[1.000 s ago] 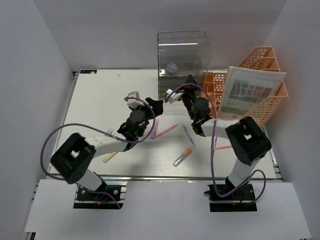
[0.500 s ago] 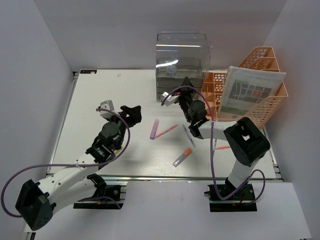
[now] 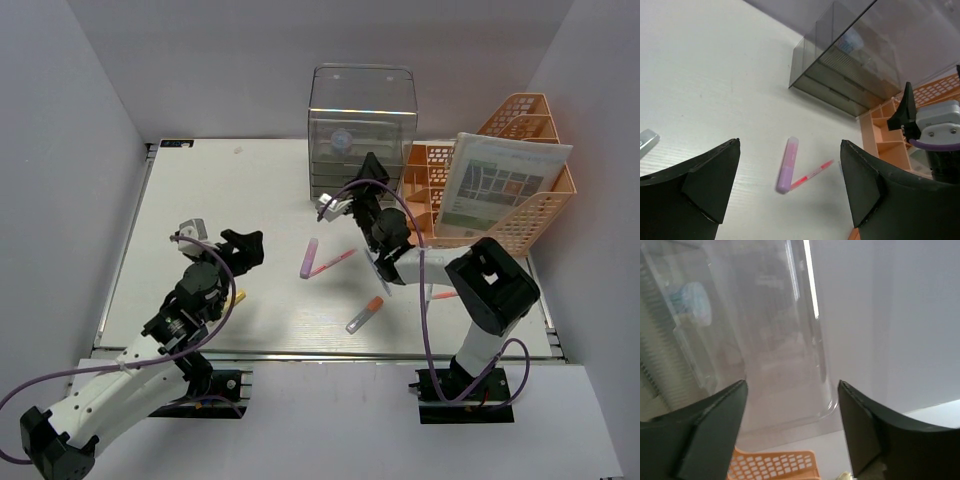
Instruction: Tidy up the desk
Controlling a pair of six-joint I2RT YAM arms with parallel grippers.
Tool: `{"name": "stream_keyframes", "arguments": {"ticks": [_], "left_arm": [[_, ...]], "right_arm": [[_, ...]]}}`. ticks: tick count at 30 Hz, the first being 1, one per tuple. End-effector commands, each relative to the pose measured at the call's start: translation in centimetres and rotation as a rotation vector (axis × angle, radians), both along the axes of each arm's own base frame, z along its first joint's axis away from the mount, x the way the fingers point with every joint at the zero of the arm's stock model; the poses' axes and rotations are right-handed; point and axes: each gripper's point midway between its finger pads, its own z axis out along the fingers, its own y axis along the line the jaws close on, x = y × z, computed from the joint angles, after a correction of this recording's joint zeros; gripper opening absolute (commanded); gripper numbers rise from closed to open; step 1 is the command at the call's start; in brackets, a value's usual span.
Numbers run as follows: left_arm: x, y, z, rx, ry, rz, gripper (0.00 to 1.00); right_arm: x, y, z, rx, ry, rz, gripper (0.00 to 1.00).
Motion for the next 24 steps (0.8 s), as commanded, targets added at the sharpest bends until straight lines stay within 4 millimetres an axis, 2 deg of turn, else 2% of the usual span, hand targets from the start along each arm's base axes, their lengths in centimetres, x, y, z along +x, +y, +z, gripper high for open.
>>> {"name": "stream_keyframes", "arguments": {"ticks": [1,3,4,7,8,9,11,12,13,14,15,16,17,18,20,21,23,24], "left_arm": [[-0.6,0.1,-1.4,0.025,0.068,-0.011,0.91],[-0.9,0.1,-1.6,0.026,0.091,-0.019,0.91],[-0.9,-0.1,-1.5,0.024,0.094,-0.027,0.91],[-1.3,-0.2,-1.4,0.017,0.119,-0.044,0.91],[-1.6,-0.2,-1.8,0.032,0.144,-0.05,0.91],[-1.7,-0.3,-1.4,0.033,0.149,-0.059,0.91],[-2.4,-0.5,-1.8,0.06,0.192,-0.095,0.92],[-2.7,-0.5,-1.9,0.077,0.208,-0.108,0.93],[-3.0,-1.0,-1.1,0.074,0.21,-0.141,0.93],[-3.5,-0.9,-1.6,0.102,0.241,-0.158,0.93],[-3.8,-1.0,-1.4,0.126,0.246,-0.183,0.93],[-4.1,-1.4,-0.9,0.127,0.248,-0.216,0.93],[-4.6,-1.4,-1.2,0.148,0.269,-0.234,0.93],[-4.8,-1.5,-1.1,0.157,0.272,-0.253,0.91],[-5.5,-2.0,-1.1,0.159,0.288,-0.296,0.87],[-5.6,-2.3,-1.1,0.154,0.286,-0.315,0.84],[-5.9,-3.7,-1.4,0.127,0.277,-0.389,0.67],[-6.0,-4.2,-1.6,0.111,0.281,-0.409,0.57]], "right_arm": [[-3.8,-3.4,7.3,0.236,-0.251,-0.003,0.81],[-4.2,-3.8,7.1,0.237,-0.241,-0.004,0.82],[-4.4,-4.0,6.4,0.235,-0.223,-0.001,0.82],[-5.4,-4.9,6.5,0.287,-0.186,0.007,0.83],[-5.2,-4.7,4.5,0.256,-0.099,0.008,0.82],[-6.0,-5.8,5.7,0.309,-0.085,0.002,0.81],[-6.1,-5.6,5.1,0.427,0.05,0.025,0.73],[-5.8,-6.1,2.5,0.388,0.22,-0.041,0.7],[-5.7,-5.9,1.0,0.396,0.346,-0.045,0.65],[-5.5,-5.1,2.7,0.575,0.47,0.004,0.63],[-7.0,-4.8,-0.9,0.508,0.693,0.022,0.59],[-7.7,-4.7,-0.9,0.53,0.735,0.045,0.56],[-8.7,-4.4,-1.0,0.536,0.768,0.082,0.52],[-10.6,-4.1,-1.7,0.549,0.862,0.125,0.44],[-11.9,-3.8,-1.4,0.609,0.932,0.155,0.34],[-12.8,-3.9,-1.2,0.634,0.963,0.193,0.27],[-14.3,-3.9,-2.1,0.63,1.024,0.229,0.13],[-15.1,-4.0,-2.0,0.637,1.052,0.268,0.01]]}}
